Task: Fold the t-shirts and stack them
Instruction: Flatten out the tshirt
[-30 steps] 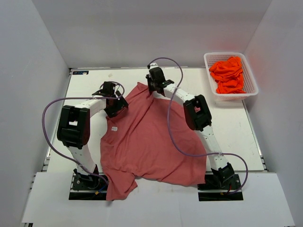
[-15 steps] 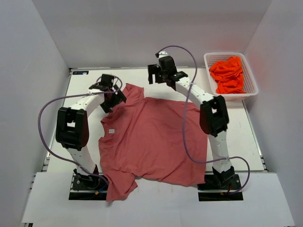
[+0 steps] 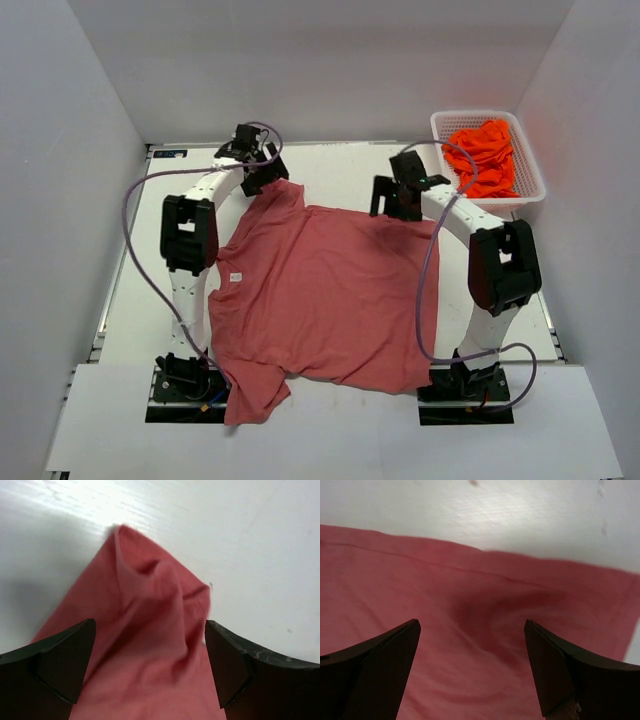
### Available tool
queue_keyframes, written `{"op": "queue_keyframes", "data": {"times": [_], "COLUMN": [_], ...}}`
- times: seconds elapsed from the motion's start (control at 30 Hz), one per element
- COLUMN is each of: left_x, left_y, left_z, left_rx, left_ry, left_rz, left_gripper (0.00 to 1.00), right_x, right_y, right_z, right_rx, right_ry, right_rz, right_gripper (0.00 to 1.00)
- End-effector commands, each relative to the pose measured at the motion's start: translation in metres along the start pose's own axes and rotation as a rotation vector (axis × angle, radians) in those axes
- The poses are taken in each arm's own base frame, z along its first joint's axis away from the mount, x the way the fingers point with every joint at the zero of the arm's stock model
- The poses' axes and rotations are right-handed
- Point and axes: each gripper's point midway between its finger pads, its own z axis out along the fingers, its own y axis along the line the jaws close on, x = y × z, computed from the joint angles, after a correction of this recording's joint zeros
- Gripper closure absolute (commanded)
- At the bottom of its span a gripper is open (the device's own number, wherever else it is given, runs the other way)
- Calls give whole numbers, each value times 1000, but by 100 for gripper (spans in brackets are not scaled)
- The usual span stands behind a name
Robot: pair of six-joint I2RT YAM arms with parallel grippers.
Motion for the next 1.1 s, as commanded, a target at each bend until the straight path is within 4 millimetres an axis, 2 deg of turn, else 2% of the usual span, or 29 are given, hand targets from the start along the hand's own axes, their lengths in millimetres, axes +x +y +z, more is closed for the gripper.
{"op": "queue_keyframes", "data": {"times": [0.0, 0.03, 0.2, 0.27, 0.33, 0.37, 0.4, 0.43, 0.47, 0.5, 0.53, 0.57, 0.6, 0.63, 0.67, 0.7, 0.73, 0.77, 0.8, 0.83, 0.87, 0.93, 0.97, 1.0, 1.03, 1.07], "left_x": [4, 6, 20, 26, 20, 21, 18, 14, 13, 0, 1, -7, -12, -15, -24, -28, -34, -38, -49, -55, -59, -84, -91, -99, -111, -121], "left_y": [-15, -12, -3, 8, 27, 30, 43, 55, 59, 65, 69, 81, 91, 96, 104, 108, 112, 114, 114, 108, 104, 86, 78, 74, 68, 60], "left_z": [17, 29, 52, 57, 60, 60, 65, 67, 68, 63, 66, 65, 65, 64, 64, 68, 68, 72, 73, 83, 88, 95, 105, 109, 112, 111], "left_rx": [61, 47, 7, -36, -84, -102, -146, -184, -208, -238, -260, -303, -326, -331, -327, -315, -313, -294, -268, -223, -174, -91, -44, -26, 1, 34], "left_ry": [45, 67, 95, 105, 99, 99, 84, 79, 72, 44, 44, 23, 23, 17, 8, -2, -16, -17, -36, -55, -55, -129, -151, -184, -230, -265], "left_rz": [100, 109, 124, 114, 81, 67, 52, 33, 24, 18, 11, -18, -31, -52, -74, -84, -93, -94, -91, -74, -67, -28, -23, -2, 3, 0], "left_gripper": [0, 0, 0, 0, 0, 0, 0, 0, 0, 0, 0, 0, 0, 0, 0, 0, 0, 0, 0, 0, 0, 0, 0, 0, 0, 0], "right_x": [12, 21, 32, 36, 38, 32, 37, 33, 23, 22, 13, 15, 7, 1, 4, -12, -11, -6, -20, -29, -21, -54, -69, -77, -113, -106], "right_y": [-30, -34, -53, -62, -71, -70, -74, -79, -76, -78, -81, -80, -79, -77, -77, -71, -67, -65, -61, -59, -55, -45, -39, -36, -28, -31], "right_z": [-15, -13, 3, 14, 26, 27, 37, 40, 42, 51, 53, 60, 62, 70, 78, 79, 88, 99, 103, 112, 125, 134, 140, 143, 143, 160], "right_rx": [61, 68, 82, 102, 119, 114, 126, 132, 122, 123, 124, 120, 108, 100, 97, 68, 59, 46, 31, 12, -14, -56, -74, -84, -109, -103], "right_ry": [29, 49, 108, 128, 141, 128, 150, 142, 123, 127, 109, 120, 110, 108, 127, 99, 108, 120, 88, 73, 99, 40, 7, -9, -101, -88], "right_rz": [68, 72, 115, 132, 135, 137, 137, 141, 140, 143, 138, 134, 124, 127, 116, 119, 111, 104, 96, 100, 102, 95, 83, 70, 36, 22], "right_gripper": [10, 10, 10, 10, 10, 10, 10, 10, 10, 10, 10, 10, 10, 10, 10, 10, 10, 10, 10, 10, 10, 10, 10, 10, 10, 10]}}
